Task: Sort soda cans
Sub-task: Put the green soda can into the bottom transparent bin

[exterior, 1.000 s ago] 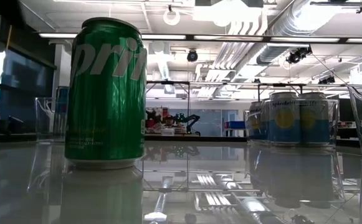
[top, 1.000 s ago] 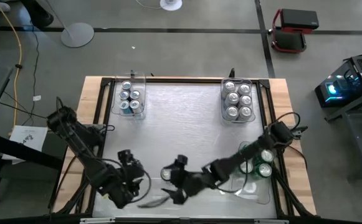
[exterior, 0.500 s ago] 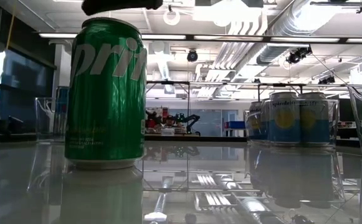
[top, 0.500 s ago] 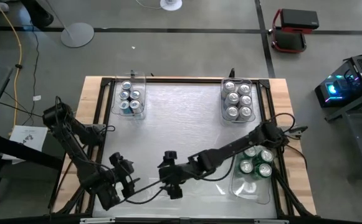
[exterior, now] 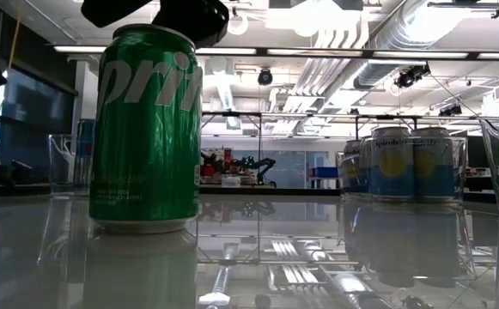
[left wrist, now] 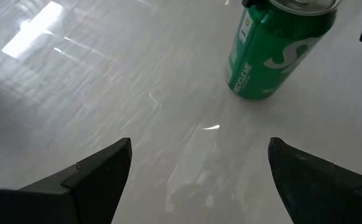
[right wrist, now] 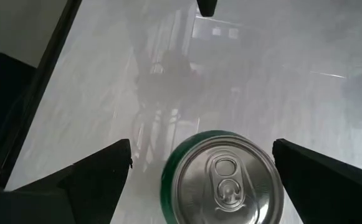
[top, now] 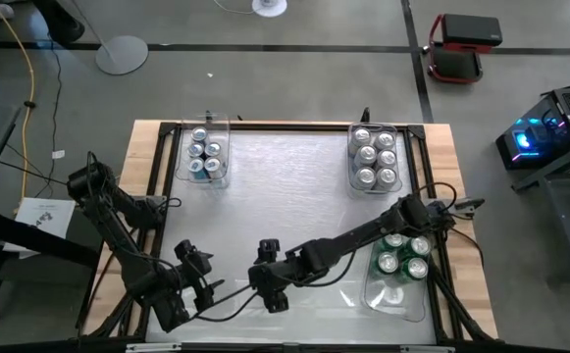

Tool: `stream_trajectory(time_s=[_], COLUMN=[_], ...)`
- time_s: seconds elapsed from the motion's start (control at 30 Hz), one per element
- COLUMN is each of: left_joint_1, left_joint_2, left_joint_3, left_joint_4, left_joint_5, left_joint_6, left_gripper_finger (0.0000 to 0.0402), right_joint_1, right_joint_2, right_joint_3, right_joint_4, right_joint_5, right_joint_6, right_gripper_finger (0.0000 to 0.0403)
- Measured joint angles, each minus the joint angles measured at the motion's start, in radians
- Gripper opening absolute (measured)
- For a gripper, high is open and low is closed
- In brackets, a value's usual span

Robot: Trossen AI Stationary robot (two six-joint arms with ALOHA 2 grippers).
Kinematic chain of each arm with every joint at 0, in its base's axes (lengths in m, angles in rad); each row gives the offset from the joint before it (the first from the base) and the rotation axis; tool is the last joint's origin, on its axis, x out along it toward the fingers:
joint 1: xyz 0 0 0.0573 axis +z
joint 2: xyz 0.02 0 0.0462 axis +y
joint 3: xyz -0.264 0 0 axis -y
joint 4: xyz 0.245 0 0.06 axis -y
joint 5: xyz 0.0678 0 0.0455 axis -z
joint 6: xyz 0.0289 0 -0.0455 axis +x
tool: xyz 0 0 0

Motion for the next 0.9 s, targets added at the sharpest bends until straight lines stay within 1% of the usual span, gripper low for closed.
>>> stream_trajectory(time_s=[0.33,0.43,0.53,0.63,0.7,0.8,0.9], left_joint_1=[0.000,0.000,0.000,0.000,0.000,0.000,0.000], left_joint_2=[0.000,0.000,0.000,0.001,0.001,0.001,0.001], left_joint_3=[0.000,0.001,0.001,0.001,0.001,0.001,0.001], left_joint_4=[0.001,0.000,-0.001,-0.001,-0.001,0.000,-0.001], left_joint_5=[-0.023,-0.029,-0.030,-0.030,-0.030,-0.030,-0.030], left_joint_6=[0.006,0.007,0.008,0.007,0.007,0.007,0.007], left_gripper_finger=[0.0354,0.0354,0.0354,0.0354,0.0354,0.0354,0.0354], right_joint_1=[0.001,0.002,0.002,0.011,0.030,0.062,0.102], right_joint_2=[0.030,0.038,0.038,0.038,0.035,0.011,-0.042], right_joint_3=[-0.002,-0.002,-0.002,-0.003,-0.003,-0.006,-0.008], right_joint_4=[0.007,0.005,-0.005,-0.003,-0.010,-0.060,-0.102], right_joint_5=[0.023,0.028,0.023,0.030,0.067,0.084,0.087], right_joint_6=[0.026,0.026,0.031,0.033,0.022,0.034,0.080], right_gripper_finger=[0.0380,0.0374,0.0353,0.0312,0.0283,0.0279,0.0279])
